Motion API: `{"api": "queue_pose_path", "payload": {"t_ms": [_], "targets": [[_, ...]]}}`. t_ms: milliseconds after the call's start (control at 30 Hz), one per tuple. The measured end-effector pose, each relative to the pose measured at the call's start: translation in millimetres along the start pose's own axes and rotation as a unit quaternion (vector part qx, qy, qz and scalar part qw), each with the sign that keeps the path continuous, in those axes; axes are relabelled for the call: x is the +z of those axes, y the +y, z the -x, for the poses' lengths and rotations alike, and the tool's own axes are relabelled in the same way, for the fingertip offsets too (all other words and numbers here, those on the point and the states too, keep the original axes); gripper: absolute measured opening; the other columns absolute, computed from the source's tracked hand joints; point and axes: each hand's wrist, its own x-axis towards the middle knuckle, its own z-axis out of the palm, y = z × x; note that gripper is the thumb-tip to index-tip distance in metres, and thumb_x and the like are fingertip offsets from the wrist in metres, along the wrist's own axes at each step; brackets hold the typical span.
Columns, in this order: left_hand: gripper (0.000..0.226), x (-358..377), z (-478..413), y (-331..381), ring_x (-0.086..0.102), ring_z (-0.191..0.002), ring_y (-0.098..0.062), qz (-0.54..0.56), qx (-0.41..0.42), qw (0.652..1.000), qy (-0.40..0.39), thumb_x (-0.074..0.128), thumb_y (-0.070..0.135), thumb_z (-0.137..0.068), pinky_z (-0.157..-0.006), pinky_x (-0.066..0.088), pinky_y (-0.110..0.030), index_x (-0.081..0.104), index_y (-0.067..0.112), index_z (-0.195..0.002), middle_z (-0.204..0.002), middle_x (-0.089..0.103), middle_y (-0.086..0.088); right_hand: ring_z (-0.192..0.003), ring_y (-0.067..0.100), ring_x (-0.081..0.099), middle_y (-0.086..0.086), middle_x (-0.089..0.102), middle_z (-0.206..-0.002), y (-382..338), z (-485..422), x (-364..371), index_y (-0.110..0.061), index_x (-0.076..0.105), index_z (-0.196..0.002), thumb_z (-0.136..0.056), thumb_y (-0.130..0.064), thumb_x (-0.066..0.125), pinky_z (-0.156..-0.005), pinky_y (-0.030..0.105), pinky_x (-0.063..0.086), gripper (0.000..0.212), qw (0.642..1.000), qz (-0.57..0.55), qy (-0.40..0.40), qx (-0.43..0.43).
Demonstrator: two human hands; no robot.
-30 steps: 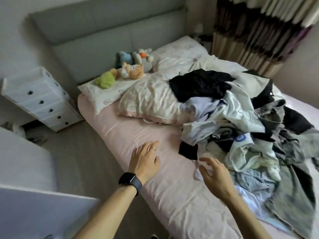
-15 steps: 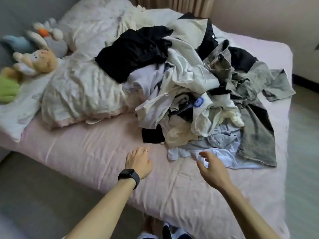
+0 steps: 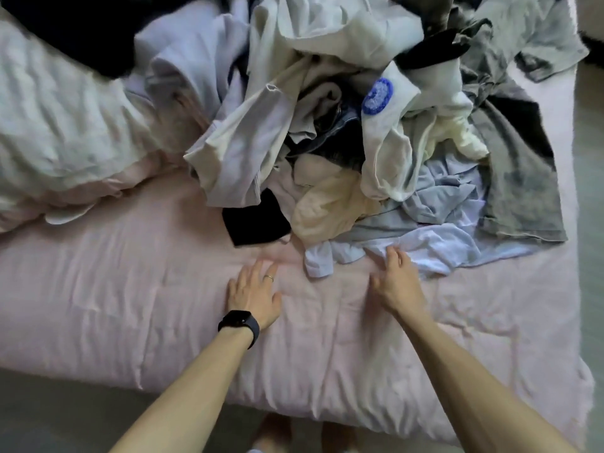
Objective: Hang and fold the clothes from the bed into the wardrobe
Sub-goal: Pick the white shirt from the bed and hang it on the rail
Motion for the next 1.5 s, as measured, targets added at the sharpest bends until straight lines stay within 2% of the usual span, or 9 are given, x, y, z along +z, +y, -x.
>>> {"api": "queue_pose_path", "payload": {"t_ms": [100,233,367,633,833,933,1067,1200,1500], "targets": [[0.066,19.0,-1.3,0.8,0.004,-0.153,-0.028,0.008,-0.006,0.999,0.033,0.04,0.043,-0.099,-0.12,0.014,-0.048,0.013,0.035,-0.158,-0.167,0.003,0.002,-0.109,0.042,0.054,0.017,0.051,-0.127,3.1,-13.8,6.8,-0.012,0.05,-0.122,-0.094,-0.016,0.049,-0.082,0.048,0.048,0.028,0.996,0.002,0.084,0.016],[0.066,19.9,3.8,-4.8,-0.004,-0.153,-0.026,-0.004,-0.011,1.0,-0.021,0.037,0.043,-0.101,-0.12,0.016,-0.049,0.004,0.037,-0.158,-0.167,-0.007,0.006,-0.112,0.041,0.056,0.019,0.057,-0.124,6.9,-7.5,0.8,-0.014,0.055,-0.121,-0.094,-0.015,0.044,-0.085,0.046,0.047,0.029,0.997,0.049,0.029,0.054],[0.067,-22.1,22.8,6.4,0.023,-0.147,-0.031,0.017,-0.001,0.993,-0.113,0.042,0.036,-0.098,-0.115,0.031,-0.045,0.014,0.029,-0.159,-0.164,0.017,-0.003,-0.111,0.043,0.058,0.026,0.065,-0.12,-5.0,23.4,-55.7,-0.009,0.06,-0.121,-0.101,-0.02,0.044,-0.086,0.04,0.042,0.028,0.999,-0.013,-0.025,0.024],[0.065,-156.5,105.4,70.0,0.042,-0.136,-0.029,0.112,0.117,0.987,-0.002,0.049,0.035,-0.098,-0.106,0.041,-0.041,0.024,0.026,-0.157,-0.153,0.038,-0.006,-0.072,0.025,0.052,-0.001,0.053,-0.069,-57.4,129.4,-228.5,-0.02,0.04,-0.073,-0.102,-0.027,0.045,-0.067,0.04,0.038,0.03,0.992,-0.052,-0.035,-0.108],[0.086,-259.6,170.4,93.5,0.042,-0.135,-0.023,0.122,0.215,0.963,0.103,0.068,0.048,-0.078,-0.108,0.04,-0.04,0.03,0.037,-0.153,-0.15,0.041,0.002,-0.072,0.016,0.046,0.002,0.048,-0.071,-109.6,206.0,-325.6,-0.015,0.05,-0.075,-0.1,-0.023,0.052,-0.067,0.036,0.034,0.026,0.96,-0.213,-0.05,-0.177],[0.045,-281.4,193.1,92.4,0.052,-0.124,-0.017,0.131,0.241,0.955,0.109,0.069,0.053,-0.082,-0.096,0.041,-0.033,0.062,0.034,-0.123,-0.123,0.061,0.01,-0.078,0.025,0.052,0.02,0.053,-0.086,-132.7,227.9,-360.3,0.001,0.06,-0.097,-0.102,-0.019,0.053,-0.073,0.042,0.042,0.021,0.934,-0.291,-0.041,-0.205],[0.018,-311.0,220.5,73.1,0.063,-0.083,-0.015,0.291,0.207,0.92,0.165,0.06,0.036,-0.097,-0.071,0.043,-0.032,0.058,0.033,-0.079,-0.076,0.064,0.008,-0.069,0.012,0.044,-0.004,0.047,-0.073,-151.0,234.6,-387.1,-0.018,0.054,-0.076,-0.103,-0.021,0.051,-0.066,0.031,0.033,0.027,0.932,-0.28,0.023,-0.23],[0.009,-357.5,247.1,33.6,0.065,-0.078,-0.004,0.343,0.165,0.897,0.226,0.07,0.039,-0.091,-0.068,0.045,-0.014,0.071,0.031,-0.087,-0.08,0.073,0.009,-0.062,0.011,0.042,-0.006,0.045,-0.066,-161.7,227.2,-392.4,-0.019,0.05,-0.07,-0.102,-0.03,0.052,-0.057,0.029,0.031,0.034,0.936,-0.247,0.086,-0.236],[0.019,-434.3,301.2,-24.8,0.063,-0.074,-0.003,0.276,0.129,0.901,0.31,0.074,0.045,-0.086,-0.073,0.05,-0.025,0.078,0.026,-0.085,-0.079,0.074,0.01,-0.082,0.026,0.065,0.005,0.07,-0.089,-216.2,202.1,-390.4,-0.016,0.07,-0.095,-0.1,-0.038,0.054,-0.071,0.035,0.047,0.027,0.922,-0.184,0.242,-0.241]]}}
